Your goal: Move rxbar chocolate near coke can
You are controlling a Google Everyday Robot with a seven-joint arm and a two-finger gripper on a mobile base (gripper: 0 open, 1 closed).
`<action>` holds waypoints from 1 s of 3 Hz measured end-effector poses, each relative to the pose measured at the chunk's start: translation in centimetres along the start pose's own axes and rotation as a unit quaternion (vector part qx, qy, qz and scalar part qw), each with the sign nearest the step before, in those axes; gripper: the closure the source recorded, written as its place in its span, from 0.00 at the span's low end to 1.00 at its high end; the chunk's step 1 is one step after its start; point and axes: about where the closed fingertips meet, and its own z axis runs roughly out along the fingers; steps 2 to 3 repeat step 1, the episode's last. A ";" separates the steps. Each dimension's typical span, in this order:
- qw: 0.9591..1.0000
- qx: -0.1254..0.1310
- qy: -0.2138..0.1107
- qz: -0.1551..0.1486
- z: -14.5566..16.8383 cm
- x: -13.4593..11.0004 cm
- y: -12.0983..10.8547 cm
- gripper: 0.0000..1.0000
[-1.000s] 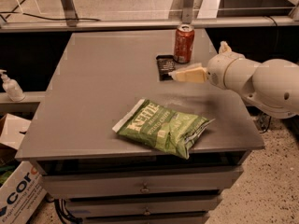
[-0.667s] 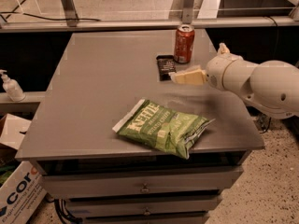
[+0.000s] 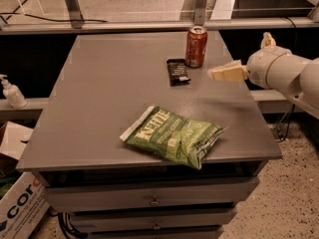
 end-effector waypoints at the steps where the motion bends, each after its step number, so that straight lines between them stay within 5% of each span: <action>1: 1.000 0.002 -0.001 -0.001 -0.1 -0.2 -0.2 0.00; 3: 1.000 0.002 -0.001 -0.001 -0.1 -0.2 -0.2 0.00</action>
Offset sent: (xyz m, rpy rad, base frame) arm 0.0000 0.0000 0.0000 0.0000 0.0000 0.0000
